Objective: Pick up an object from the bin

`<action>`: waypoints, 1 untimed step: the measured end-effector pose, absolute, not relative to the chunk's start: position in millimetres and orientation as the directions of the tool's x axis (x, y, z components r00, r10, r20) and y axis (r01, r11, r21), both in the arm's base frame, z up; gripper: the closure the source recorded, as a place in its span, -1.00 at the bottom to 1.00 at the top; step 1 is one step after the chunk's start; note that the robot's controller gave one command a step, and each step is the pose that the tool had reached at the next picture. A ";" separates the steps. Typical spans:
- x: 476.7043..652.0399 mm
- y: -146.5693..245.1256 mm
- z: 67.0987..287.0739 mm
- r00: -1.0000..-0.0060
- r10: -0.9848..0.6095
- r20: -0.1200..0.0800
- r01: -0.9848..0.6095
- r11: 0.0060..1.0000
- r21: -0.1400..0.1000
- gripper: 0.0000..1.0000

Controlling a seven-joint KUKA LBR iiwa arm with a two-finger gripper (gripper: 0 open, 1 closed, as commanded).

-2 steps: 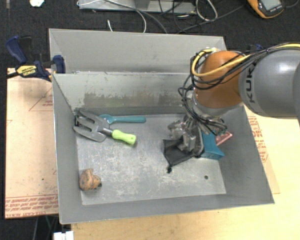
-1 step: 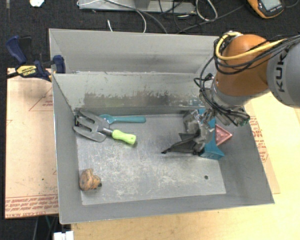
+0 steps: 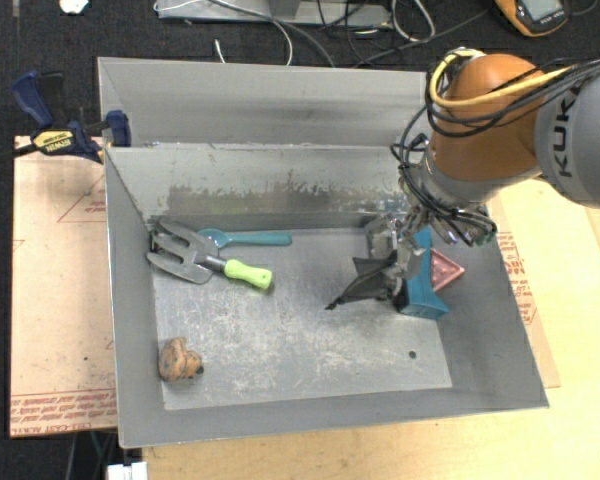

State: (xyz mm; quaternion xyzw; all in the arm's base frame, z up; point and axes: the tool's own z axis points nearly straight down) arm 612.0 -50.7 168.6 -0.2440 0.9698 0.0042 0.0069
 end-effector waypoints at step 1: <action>609.0 -54.6 227.1 -0.867 -0.498 -0.016 -0.498 0.867 0.002 1.00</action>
Offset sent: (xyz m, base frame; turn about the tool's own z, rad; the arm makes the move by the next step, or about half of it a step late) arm -0.0078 0.0093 0.1199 0.0454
